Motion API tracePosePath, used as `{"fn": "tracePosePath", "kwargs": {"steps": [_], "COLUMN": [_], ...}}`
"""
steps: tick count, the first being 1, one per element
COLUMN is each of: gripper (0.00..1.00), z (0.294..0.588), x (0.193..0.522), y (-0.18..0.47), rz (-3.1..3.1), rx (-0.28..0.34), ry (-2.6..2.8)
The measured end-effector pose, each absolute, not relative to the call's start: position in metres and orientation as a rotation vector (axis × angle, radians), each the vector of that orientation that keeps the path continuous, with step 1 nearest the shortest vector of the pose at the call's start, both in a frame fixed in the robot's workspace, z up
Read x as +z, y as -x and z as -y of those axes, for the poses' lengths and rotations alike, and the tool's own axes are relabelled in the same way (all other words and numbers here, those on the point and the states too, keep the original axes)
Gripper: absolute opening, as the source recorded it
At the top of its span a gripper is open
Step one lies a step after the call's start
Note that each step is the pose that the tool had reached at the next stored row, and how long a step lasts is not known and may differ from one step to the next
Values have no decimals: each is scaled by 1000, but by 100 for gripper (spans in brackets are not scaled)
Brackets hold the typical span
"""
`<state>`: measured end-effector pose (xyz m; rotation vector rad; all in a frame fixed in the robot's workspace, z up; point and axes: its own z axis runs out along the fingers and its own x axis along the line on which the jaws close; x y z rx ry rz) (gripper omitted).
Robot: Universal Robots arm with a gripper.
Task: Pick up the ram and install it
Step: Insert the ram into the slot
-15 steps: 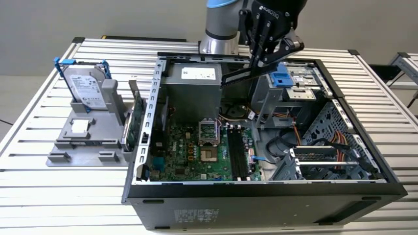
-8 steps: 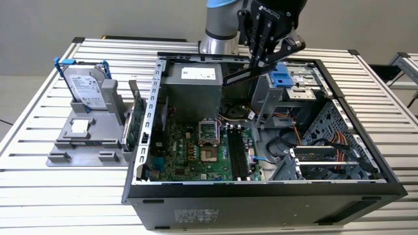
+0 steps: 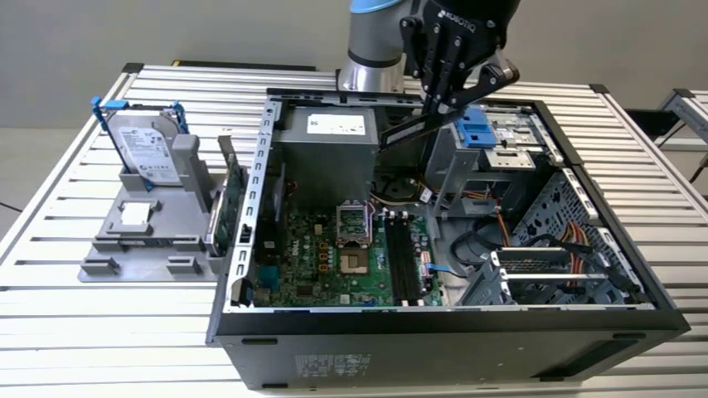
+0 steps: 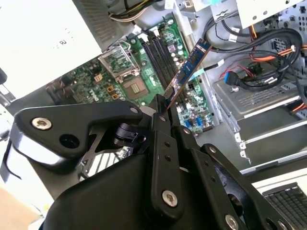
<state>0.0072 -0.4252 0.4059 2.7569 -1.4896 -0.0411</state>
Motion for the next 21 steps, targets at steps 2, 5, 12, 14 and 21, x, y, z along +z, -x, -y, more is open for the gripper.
{"fn": "tracePosePath", "kwargs": {"steps": [2,5,12,14,21], "gripper": [0,0,0,0,0], "z": [425,425,425,425,425], "x": [406,406,406,406,406], "y": [-7,-7,-7,-7,-7], "rz": [1470,1439,1368,1348,1277], "rx": [-41,-41,-41,-40,-40], "ry": [-2767,-2783,-2818,-2827,-2859]}}
